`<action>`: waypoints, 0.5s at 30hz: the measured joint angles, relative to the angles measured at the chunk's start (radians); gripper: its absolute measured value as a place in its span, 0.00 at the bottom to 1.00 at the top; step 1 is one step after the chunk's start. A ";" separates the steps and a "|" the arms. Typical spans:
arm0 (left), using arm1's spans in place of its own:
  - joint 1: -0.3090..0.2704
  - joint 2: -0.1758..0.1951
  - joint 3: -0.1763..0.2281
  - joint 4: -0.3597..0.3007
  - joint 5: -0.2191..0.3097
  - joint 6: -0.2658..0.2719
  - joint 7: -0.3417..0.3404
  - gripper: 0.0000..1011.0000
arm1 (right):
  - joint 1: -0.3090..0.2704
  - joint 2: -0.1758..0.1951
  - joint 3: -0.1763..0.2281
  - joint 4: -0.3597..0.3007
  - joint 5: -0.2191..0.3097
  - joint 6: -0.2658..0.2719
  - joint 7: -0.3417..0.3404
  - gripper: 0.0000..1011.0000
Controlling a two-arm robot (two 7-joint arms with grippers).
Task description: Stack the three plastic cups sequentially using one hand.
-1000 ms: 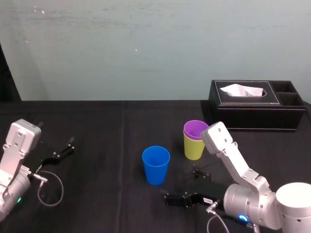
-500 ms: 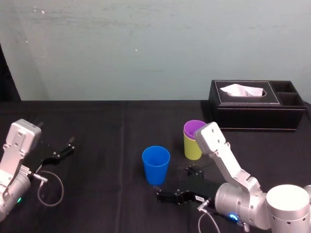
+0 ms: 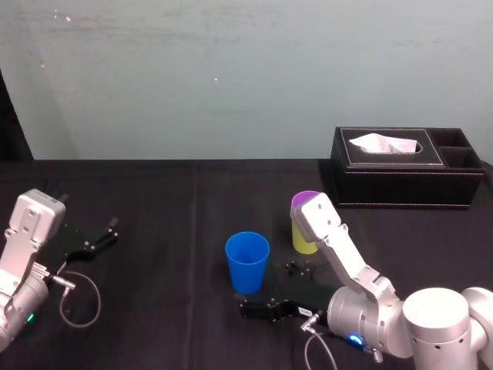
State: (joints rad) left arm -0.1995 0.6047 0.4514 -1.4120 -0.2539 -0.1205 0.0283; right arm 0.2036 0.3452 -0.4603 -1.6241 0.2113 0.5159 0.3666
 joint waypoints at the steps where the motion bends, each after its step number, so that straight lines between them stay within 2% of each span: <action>1: 0.000 0.000 0.000 0.000 0.000 0.000 0.000 0.99 | 0.003 -0.003 -0.003 0.005 -0.005 -0.004 -0.002 0.99; 15: 0.000 0.000 0.000 0.000 0.000 0.000 0.000 0.99 | 0.031 -0.042 -0.015 0.056 -0.042 -0.025 -0.017 0.99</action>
State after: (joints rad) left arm -0.1995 0.6047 0.4514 -1.4120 -0.2539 -0.1205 0.0283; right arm 0.2343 0.3030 -0.4755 -1.5680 0.1693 0.4914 0.3493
